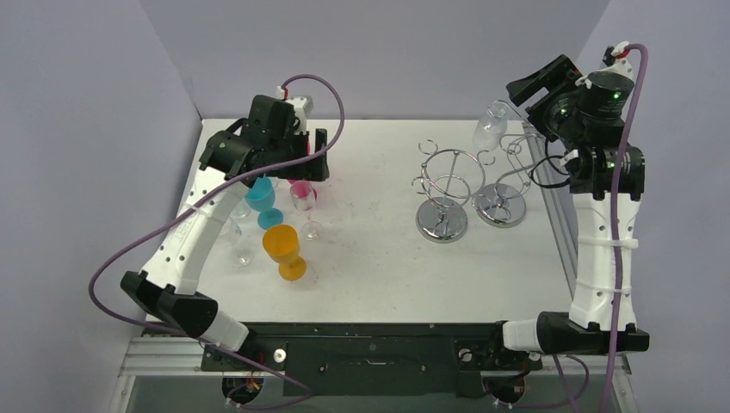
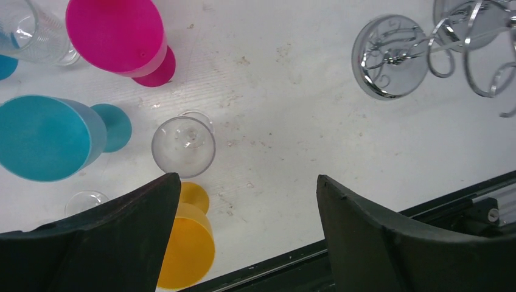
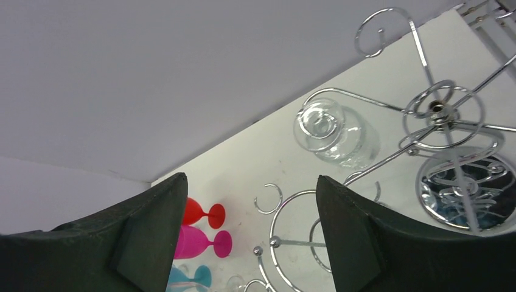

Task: Take the wine glass off the wine glass rack
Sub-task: Pick up the wine glass from the wine rack.

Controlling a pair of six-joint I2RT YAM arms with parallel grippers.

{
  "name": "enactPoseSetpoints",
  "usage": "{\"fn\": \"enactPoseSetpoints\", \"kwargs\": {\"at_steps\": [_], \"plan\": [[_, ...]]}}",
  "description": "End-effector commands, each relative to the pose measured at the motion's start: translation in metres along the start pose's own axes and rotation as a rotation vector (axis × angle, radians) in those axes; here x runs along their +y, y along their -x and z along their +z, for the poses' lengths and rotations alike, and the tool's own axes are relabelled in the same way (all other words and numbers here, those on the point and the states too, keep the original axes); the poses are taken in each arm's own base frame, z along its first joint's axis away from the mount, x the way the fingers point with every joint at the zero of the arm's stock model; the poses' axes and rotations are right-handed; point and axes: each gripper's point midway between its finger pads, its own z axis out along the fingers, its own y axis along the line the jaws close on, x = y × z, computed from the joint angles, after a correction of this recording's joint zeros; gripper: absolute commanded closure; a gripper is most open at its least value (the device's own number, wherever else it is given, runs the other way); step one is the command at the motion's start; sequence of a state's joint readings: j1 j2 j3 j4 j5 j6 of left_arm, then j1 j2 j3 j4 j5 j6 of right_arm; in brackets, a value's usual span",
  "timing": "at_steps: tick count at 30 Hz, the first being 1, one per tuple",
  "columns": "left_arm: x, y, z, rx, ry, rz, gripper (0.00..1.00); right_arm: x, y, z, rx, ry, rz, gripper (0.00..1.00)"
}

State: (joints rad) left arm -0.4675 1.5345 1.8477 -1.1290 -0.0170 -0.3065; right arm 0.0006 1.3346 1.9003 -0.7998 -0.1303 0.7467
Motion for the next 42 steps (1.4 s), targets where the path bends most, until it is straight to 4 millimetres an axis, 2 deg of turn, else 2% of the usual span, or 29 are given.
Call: {"fn": "enactPoseSetpoints", "kwargs": {"at_steps": [1,7,11,15,25,37,42], "plan": [[-0.031,0.023,-0.032,-0.141,-0.16,-0.002,0.17,-0.02,0.012,0.012,0.028,-0.023,-0.008,0.29],[-0.053,0.029,-0.048,-0.189,-0.283,-0.015,0.13,-0.045,-0.002,0.035,0.125,-0.075,-0.032,0.38],[-0.062,0.03,-0.051,-0.201,-0.329,-0.02,0.13,-0.062,-0.014,0.053,0.162,-0.122,-0.027,0.44],[-0.066,0.029,-0.05,-0.203,-0.349,-0.023,0.13,-0.072,-0.018,0.064,0.166,-0.154,-0.021,0.47],[-0.068,0.029,-0.048,-0.205,-0.358,-0.027,0.13,-0.084,-0.029,0.086,0.177,-0.191,0.007,0.52],[-0.068,0.028,-0.049,-0.208,-0.361,-0.03,0.13,-0.083,-0.045,0.107,0.189,-0.197,0.03,0.54],[-0.066,0.027,-0.05,-0.209,-0.355,-0.028,0.13,-0.085,-0.045,0.11,0.173,-0.202,0.043,0.61]]}}
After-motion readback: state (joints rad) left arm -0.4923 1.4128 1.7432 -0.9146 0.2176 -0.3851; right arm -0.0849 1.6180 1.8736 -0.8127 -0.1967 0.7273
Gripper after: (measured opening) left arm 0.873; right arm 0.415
